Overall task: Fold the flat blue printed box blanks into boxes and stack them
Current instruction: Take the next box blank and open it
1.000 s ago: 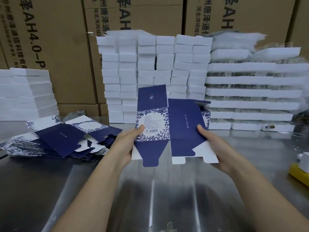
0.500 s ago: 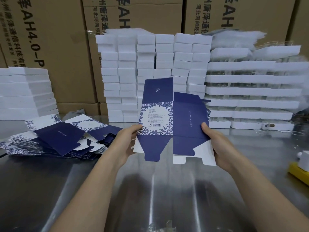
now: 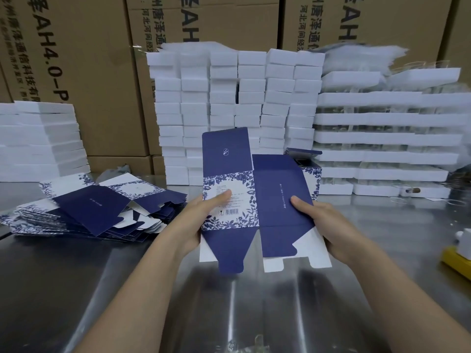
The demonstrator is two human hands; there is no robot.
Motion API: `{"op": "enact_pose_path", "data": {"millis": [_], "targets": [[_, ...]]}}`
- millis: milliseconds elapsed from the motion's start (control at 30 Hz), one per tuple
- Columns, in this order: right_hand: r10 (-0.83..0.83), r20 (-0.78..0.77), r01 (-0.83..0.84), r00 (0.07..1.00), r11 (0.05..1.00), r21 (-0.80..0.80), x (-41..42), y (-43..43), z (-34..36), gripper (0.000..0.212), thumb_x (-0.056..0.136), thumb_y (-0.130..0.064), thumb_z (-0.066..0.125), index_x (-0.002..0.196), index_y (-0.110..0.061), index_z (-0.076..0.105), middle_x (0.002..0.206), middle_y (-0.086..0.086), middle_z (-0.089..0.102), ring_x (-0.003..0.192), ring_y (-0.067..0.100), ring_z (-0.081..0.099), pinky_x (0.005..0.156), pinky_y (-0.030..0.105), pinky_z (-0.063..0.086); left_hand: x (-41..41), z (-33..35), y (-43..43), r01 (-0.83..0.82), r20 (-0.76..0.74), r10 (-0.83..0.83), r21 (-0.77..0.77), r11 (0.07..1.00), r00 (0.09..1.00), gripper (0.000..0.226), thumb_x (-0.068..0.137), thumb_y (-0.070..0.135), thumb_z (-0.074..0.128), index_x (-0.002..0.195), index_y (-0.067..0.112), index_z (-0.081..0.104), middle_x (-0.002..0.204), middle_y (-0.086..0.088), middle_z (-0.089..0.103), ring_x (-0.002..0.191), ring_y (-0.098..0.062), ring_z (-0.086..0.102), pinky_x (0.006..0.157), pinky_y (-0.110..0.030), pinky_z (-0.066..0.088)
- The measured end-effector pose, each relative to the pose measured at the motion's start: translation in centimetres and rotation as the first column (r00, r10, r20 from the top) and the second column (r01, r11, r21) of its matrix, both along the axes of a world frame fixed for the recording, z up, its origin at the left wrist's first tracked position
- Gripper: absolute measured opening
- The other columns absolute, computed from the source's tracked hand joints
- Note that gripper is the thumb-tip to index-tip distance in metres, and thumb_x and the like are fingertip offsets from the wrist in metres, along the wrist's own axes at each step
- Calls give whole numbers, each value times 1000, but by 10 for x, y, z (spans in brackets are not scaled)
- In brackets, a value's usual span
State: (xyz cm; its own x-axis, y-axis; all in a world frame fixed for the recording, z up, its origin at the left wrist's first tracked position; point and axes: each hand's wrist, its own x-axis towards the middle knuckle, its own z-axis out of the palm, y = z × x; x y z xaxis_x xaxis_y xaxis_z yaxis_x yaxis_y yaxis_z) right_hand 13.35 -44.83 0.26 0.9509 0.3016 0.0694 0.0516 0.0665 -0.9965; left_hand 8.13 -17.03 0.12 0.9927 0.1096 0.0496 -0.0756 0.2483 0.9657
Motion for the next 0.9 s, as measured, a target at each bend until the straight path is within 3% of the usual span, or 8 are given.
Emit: {"op": "enact_pose_path", "data": {"millis": [167,300,367,433,500,600,767,900], "targets": [[-101,325,154,940,978,-141,-9,9,7,34,102,-34,69,85,-7,80,87,2,81,78,19,77,76,35,56,-1,0,-17,-238,170,217,113,965,961,35,84,4,87,113,19,75,108,-3,82,95,-23,80,78,-37,66],[-141,582,384,801,867,-318,-14,23,2,53,103,-32,65,65,3,50,58,8,50,57,18,40,59,34,31,1,-2,-27,-372,297,286,296,880,911,31,88,3,83,112,19,73,107,2,82,101,-24,79,91,-43,63],[-159,509,307,846,926,-221,-15,19,6,48,104,-30,65,74,6,63,69,20,66,61,19,55,64,34,41,-3,2,-23,-324,275,261,218,921,925,32,87,3,84,112,21,73,105,3,83,99,-23,79,79,-34,65],[-99,264,98,960,995,19,-13,9,13,32,101,-30,70,89,-1,79,93,18,80,79,24,76,71,35,58,-9,10,-16,-172,167,162,45,984,972,35,84,11,87,115,21,75,107,0,82,94,-22,81,68,-30,64],[122,65,-134,990,968,214,-14,1,17,27,97,-32,72,109,-10,83,116,14,79,102,28,78,77,37,63,-14,15,-11,52,42,-47,-137,989,998,32,79,20,88,111,20,82,110,-7,82,90,-23,81,67,-35,64],[283,0,-269,959,909,319,-16,4,13,34,97,-35,71,122,-12,79,130,11,74,116,28,74,87,39,62,-14,15,-15,170,-13,-176,-217,961,984,25,75,26,88,100,20,87,109,-9,81,86,-24,81,68,-38,65],[29,28,-32,999,988,149,-16,5,14,30,95,-37,75,111,-11,82,111,12,80,93,28,80,65,33,63,-13,14,-9,-73,57,75,-39,997,996,50,78,20,90,125,19,74,111,-7,81,95,-25,81,71,-38,65],[-99,169,93,981,995,42,-19,11,10,32,93,-50,75,123,-39,69,106,-13,81,95,9,78,70,25,60,-13,13,-8,-60,1,60,9,998,998,48,89,40,84,131,23,70,117,-5,80,106,-27,78,87,-45,65]]}}
